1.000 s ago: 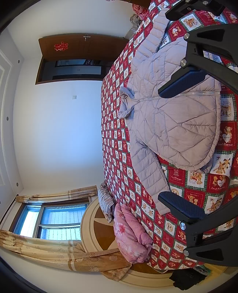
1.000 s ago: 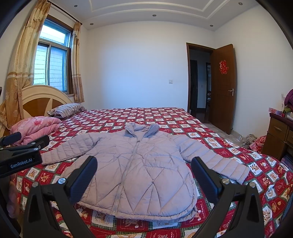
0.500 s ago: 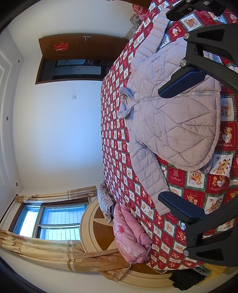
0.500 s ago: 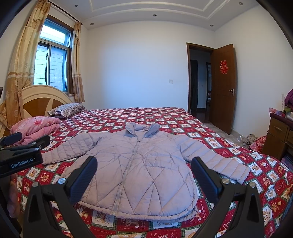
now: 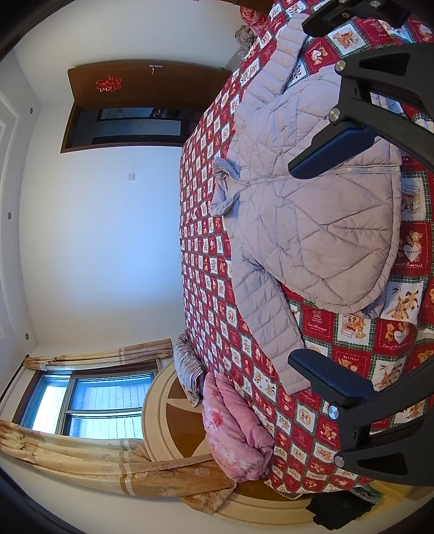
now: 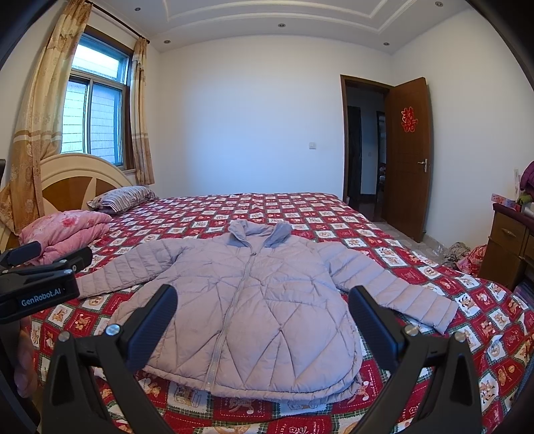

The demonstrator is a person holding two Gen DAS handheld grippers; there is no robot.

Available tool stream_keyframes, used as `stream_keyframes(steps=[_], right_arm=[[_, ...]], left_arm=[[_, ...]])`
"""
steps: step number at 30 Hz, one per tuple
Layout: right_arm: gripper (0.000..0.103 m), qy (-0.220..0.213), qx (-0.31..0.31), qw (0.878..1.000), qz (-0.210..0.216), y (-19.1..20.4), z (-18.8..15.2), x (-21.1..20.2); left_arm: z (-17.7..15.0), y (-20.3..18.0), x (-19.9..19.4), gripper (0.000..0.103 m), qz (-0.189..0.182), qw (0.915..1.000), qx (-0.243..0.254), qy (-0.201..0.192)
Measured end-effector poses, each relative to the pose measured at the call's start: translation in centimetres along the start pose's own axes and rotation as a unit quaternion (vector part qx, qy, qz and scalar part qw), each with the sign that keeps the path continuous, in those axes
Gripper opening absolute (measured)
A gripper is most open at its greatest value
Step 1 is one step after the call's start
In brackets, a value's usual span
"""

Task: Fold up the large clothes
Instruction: 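Grasp the jacket sleeve cuff with the right tool and lift it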

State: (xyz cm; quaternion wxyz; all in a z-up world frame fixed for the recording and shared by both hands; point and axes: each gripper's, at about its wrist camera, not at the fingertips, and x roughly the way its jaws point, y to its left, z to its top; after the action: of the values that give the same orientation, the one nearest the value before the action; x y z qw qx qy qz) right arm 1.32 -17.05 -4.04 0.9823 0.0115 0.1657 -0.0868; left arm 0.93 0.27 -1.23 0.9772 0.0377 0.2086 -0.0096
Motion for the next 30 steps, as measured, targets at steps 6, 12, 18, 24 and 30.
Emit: stream_keyframes(steps=[6,12,18,24,30], right_arm=[[0.103,0.023,0.020,0.999,-0.014,-3.3,0.3,2.7],[0.103,0.078,0.096,0.987,-0.103,-13.0,-2.3,7.6],[0.103,0.140,0.166,0.955,-0.203,-23.5,-5.1,10.1],[0.097,0.186,0.241,0.918,-0.255,-31.4,-7.3,11.9],[0.079,0.212,0.240,0.916,-0.242,-33.4,-8.1,14.7]], left_arm=[[-1.3,0.2,3.9,0.102,-0.002,0.9992,-0.015,0.037],[-2.9,-0.4,10.1,0.102,-0.008,0.9960,-0.013,0.088],[-2.9,-1.2,16.6,0.102,0.012,0.9945,-0.004,0.104],[-2.7,-2.0,22.8,0.102,0.034,0.9911,0.008,0.128],[-2.9,-2.4,28.4,0.102,0.063,0.9853,0.025,0.157]])
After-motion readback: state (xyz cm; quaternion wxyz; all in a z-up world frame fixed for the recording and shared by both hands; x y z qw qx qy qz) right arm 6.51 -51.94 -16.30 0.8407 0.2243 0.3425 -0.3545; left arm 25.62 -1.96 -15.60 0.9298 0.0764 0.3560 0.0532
